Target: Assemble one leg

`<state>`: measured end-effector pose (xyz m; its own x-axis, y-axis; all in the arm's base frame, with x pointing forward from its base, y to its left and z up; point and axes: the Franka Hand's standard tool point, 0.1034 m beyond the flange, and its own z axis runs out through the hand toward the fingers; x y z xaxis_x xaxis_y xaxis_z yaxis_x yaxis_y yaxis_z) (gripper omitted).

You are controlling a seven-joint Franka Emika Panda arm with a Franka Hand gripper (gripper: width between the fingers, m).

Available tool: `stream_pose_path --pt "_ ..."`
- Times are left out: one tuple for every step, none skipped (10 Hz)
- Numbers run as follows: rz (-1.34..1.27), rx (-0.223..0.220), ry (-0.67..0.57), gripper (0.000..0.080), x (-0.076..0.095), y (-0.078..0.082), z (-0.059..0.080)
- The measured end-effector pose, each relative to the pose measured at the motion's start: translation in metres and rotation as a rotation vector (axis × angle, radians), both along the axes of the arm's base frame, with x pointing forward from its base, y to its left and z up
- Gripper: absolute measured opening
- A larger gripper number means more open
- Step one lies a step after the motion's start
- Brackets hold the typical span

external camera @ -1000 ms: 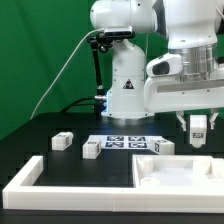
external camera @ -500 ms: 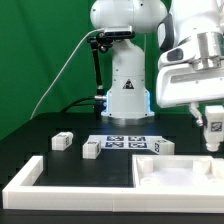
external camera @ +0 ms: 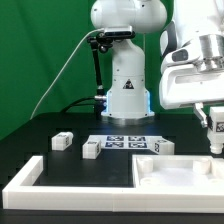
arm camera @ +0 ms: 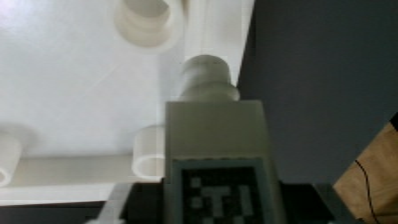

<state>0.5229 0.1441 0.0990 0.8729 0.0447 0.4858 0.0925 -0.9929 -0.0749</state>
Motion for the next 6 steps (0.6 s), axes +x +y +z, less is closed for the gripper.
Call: stream_pose_path --pt "0.029 -0.024 -0.006 0.0289 0.008 -0.007 -0.002" --pt "0.053 -0.043 -0.021 0.0289 0.021 -0.011 0.0" --pt "0.072 -0.057 -0.027 0.029 0.034 -0.016 0.001" --pt "0.08 -0.07 -0.039 0.029 0.047 -0.023 0.0" --pt "0.079 -0.075 -0.043 0.029 0.056 -0.028 -0.002" --pt "0.076 -0.073 -0.04 0.029 0.06 -0.028 -0.001"
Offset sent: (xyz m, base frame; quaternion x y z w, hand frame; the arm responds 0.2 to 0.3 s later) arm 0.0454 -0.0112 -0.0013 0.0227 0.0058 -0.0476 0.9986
